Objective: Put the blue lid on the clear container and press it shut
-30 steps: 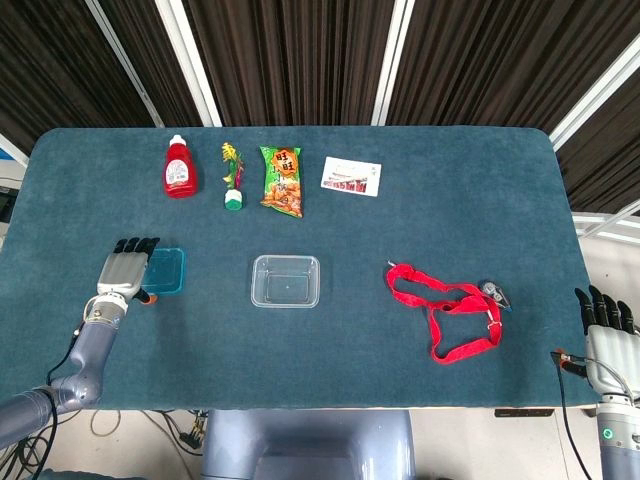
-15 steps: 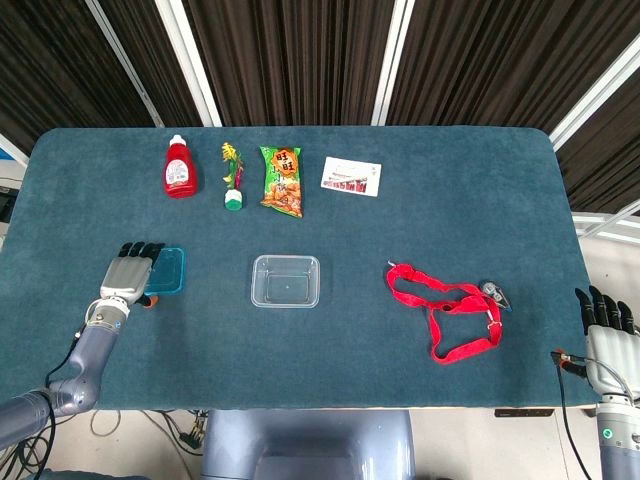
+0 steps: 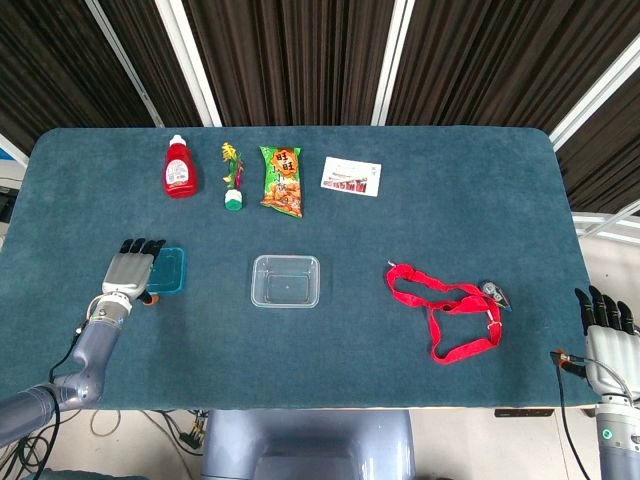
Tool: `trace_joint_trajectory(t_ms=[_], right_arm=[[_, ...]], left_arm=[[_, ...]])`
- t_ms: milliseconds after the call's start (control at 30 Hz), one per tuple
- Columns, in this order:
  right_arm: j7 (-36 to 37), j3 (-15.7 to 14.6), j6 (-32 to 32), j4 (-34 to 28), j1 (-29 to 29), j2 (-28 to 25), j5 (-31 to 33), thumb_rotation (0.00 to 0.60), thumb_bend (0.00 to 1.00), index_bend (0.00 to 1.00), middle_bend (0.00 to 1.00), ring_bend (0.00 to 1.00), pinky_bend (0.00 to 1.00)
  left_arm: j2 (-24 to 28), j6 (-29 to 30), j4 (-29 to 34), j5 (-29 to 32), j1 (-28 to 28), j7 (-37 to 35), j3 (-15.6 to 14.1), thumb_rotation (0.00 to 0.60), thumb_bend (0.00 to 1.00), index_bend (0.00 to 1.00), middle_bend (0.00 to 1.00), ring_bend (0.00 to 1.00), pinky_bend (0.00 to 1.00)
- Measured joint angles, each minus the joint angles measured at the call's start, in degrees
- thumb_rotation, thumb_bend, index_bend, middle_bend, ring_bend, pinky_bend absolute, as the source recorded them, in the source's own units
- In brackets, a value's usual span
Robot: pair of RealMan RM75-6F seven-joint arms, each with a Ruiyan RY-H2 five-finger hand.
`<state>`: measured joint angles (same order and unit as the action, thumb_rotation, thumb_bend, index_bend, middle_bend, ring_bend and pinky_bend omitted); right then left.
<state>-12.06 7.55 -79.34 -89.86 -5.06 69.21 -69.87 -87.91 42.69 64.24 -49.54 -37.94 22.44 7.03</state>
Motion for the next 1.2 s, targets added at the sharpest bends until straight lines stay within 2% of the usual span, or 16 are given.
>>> trace_joint_trajectory(t_ms=[267, 567, 900, 1000, 1200], right_arm=[[-0.42, -0.02, -0.2, -0.11, -0.01, 0.26, 0.0, 0.6, 0.28, 0.03, 0.0, 0.0, 0.0], [-0.8, -0.08, -0.3, -0.29, -0.03, 0.58, 0.06, 0.6, 0.28, 0.03, 0.0, 0.0, 0.0], [-1.13, -0.06, -0.06, -0.44, -0.03, 0.62, 0.59, 0.6, 0.28, 0.03, 0.0, 0.0, 0.0], [-1.37, -0.01, 0.07, -0.56, -0.05, 0.59, 0.95, 0.6, 0.28, 0.03, 0.0, 0.0, 0.0], [-1.7, 0.07, 0.14, -0.73, -0.05, 0.59, 1.4, 0.6, 0.28, 0.03, 0.0, 0.0, 0.0]], left_arm=[[2.44, -4.6, 1.58, 2.32, -1.6, -1.92, 0.87, 0.6, 0.0, 0.01, 0.12, 0.0, 0.0], [3.03, -5.69, 1.72, 3.58, -3.11, -2.09, 0.38, 0.6, 0.0, 0.02, 0.13, 0.0, 0.0], [2.99, -5.96, 1.26, 3.49, -3.64, -3.32, -0.11, 0.6, 0.0, 0.02, 0.05, 0.0, 0.0], [2.96, -6.52, 0.92, 3.77, -3.88, -3.6, -0.35, 0.6, 0.0, 0.02, 0.08, 0.0, 0.0], [2.54, -6.67, 0.3, 4.11, -4.36, -3.62, -0.92, 0.6, 0.01, 0.06, 0.23, 0.0, 0.0]])
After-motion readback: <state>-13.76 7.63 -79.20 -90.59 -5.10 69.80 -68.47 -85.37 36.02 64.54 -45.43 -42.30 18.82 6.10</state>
